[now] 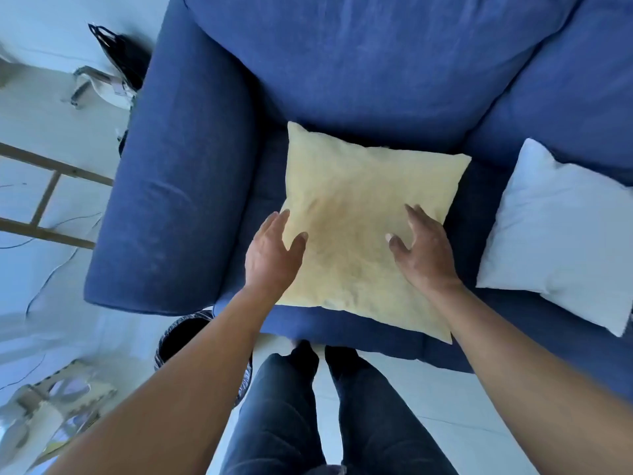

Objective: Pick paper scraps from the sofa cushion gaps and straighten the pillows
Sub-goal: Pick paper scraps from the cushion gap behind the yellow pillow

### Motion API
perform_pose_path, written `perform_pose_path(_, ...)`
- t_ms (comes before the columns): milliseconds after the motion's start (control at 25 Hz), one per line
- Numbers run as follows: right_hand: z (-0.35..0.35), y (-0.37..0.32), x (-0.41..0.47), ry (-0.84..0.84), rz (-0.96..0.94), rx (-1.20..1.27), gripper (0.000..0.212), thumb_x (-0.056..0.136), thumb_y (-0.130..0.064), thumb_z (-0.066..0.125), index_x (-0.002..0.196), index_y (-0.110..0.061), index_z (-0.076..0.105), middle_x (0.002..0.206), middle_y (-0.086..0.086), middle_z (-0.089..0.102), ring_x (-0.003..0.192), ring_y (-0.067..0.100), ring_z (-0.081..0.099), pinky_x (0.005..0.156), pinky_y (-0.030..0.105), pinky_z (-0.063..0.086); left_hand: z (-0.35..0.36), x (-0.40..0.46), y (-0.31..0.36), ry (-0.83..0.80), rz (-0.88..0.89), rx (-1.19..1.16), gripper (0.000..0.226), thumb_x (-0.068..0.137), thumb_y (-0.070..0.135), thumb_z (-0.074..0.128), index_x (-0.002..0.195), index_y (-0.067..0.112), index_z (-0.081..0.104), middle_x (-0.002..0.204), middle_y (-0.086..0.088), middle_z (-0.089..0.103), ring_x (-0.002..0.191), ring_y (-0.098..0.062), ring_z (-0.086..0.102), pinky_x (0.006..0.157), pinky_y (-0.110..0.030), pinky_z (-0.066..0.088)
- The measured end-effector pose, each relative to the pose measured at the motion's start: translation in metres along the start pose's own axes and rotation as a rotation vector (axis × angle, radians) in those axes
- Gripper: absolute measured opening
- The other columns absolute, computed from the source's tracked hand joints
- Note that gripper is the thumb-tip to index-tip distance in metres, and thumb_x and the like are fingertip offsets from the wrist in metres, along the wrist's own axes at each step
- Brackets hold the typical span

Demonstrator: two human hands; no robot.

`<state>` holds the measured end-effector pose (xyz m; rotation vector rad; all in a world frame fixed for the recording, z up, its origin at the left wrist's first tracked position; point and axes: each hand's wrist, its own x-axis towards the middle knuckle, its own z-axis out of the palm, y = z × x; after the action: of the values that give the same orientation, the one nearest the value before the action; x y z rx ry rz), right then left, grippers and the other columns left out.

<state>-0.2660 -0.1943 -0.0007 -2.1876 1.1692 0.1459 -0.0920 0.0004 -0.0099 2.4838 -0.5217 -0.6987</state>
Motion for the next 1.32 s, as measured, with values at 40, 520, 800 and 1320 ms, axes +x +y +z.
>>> perform_pose_path(40, 0.002, 0.006, 0.007, -0.007, 0.017, 0.001, 0.067, 0.099, -0.041, 0.057, 0.157, -0.020, 0.029, 0.165, 0.004, 0.025, 0.153, 0.021, 0.019, 0.123, 0.039, 0.021, 0.006, 0.008, 0.001, -0.021, 0.006, -0.003, 0.059, 0.096, 0.047, 0.056, 0.148, 0.026, 0.042, 0.157, 0.004, 0.039, 0.141, -0.015, 0.039, 0.108, -0.031, 0.035)
perform_pose_path(520, 0.024, 0.066, 0.075, 0.104, 0.559, 0.510, 0.114, 0.057, -0.086, 0.070, 0.150, -0.028, 0.036, 0.152, -0.006, 0.044, 0.136, 0.014, 0.044, 0.107, 0.030, 0.036, 0.046, 0.117, 0.002, -0.240, -0.337, -0.178, 0.090, 0.065, 0.078, 0.063, 0.139, 0.031, 0.044, 0.133, 0.012, 0.056, 0.122, -0.017, 0.055, 0.093, -0.032, 0.046)
perform_pose_path(800, 0.020, 0.033, 0.062, 0.118, 0.529, 0.820, 0.077, 0.067, -0.069, 0.078, 0.132, -0.033, 0.059, 0.112, -0.022, 0.070, 0.101, -0.002, 0.065, 0.091, 0.020, 0.046, 0.015, 0.098, 0.005, -0.328, -0.378, -0.532, 0.045, 0.063, 0.069, 0.080, 0.096, 0.041, 0.068, 0.092, 0.022, 0.075, 0.085, -0.005, 0.073, 0.073, -0.030, 0.059)
perform_pose_path(1320, 0.042, 0.015, 0.034, 0.008, 0.506, 0.538, 0.064, 0.077, -0.057, 0.076, 0.132, -0.037, 0.049, 0.118, -0.014, 0.068, 0.113, 0.014, 0.064, 0.091, 0.034, 0.053, -0.003, 0.085, -0.025, -0.206, -0.351, -0.053, 0.077, 0.076, 0.058, 0.068, 0.142, 0.028, 0.041, 0.135, 0.006, 0.056, 0.123, -0.021, 0.054, 0.102, -0.046, 0.048)
